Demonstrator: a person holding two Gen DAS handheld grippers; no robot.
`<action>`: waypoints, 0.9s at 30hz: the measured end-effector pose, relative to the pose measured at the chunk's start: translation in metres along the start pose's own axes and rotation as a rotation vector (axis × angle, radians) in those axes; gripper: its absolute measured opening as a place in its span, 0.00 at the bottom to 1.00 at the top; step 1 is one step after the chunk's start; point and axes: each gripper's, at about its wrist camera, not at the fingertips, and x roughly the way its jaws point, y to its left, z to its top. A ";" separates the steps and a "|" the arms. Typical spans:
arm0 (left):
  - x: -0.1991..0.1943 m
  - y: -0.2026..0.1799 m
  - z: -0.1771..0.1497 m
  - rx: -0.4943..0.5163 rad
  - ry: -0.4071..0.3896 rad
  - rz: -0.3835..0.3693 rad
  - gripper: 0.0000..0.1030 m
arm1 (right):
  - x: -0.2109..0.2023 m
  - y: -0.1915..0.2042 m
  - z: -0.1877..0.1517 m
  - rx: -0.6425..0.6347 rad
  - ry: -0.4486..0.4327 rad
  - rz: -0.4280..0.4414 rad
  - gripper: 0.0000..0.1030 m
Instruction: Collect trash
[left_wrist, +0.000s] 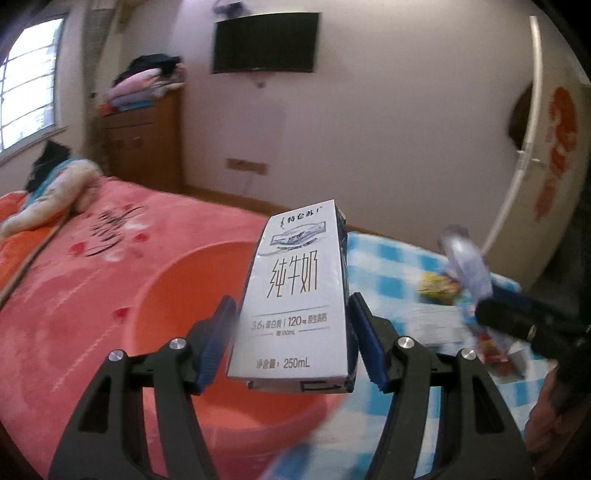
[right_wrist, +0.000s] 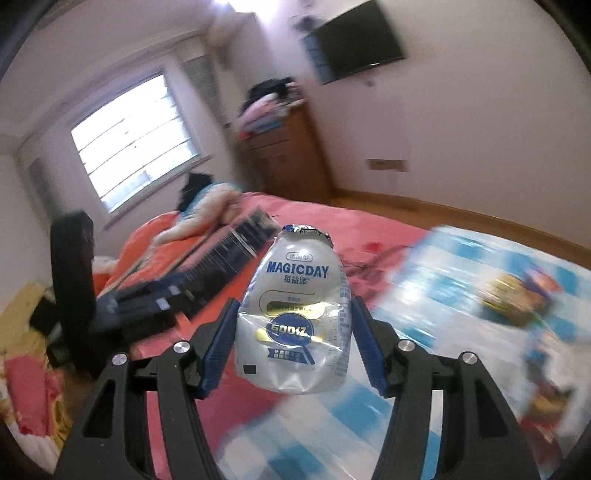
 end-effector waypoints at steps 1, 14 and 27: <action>0.002 0.007 -0.001 -0.008 0.006 0.013 0.62 | 0.015 0.007 0.006 -0.009 0.011 0.024 0.59; 0.020 0.047 -0.015 -0.044 0.005 0.106 0.85 | 0.070 0.014 0.008 0.091 0.023 0.067 0.78; -0.005 -0.001 -0.014 0.042 -0.131 0.022 0.90 | -0.012 -0.038 -0.049 0.125 -0.112 -0.216 0.91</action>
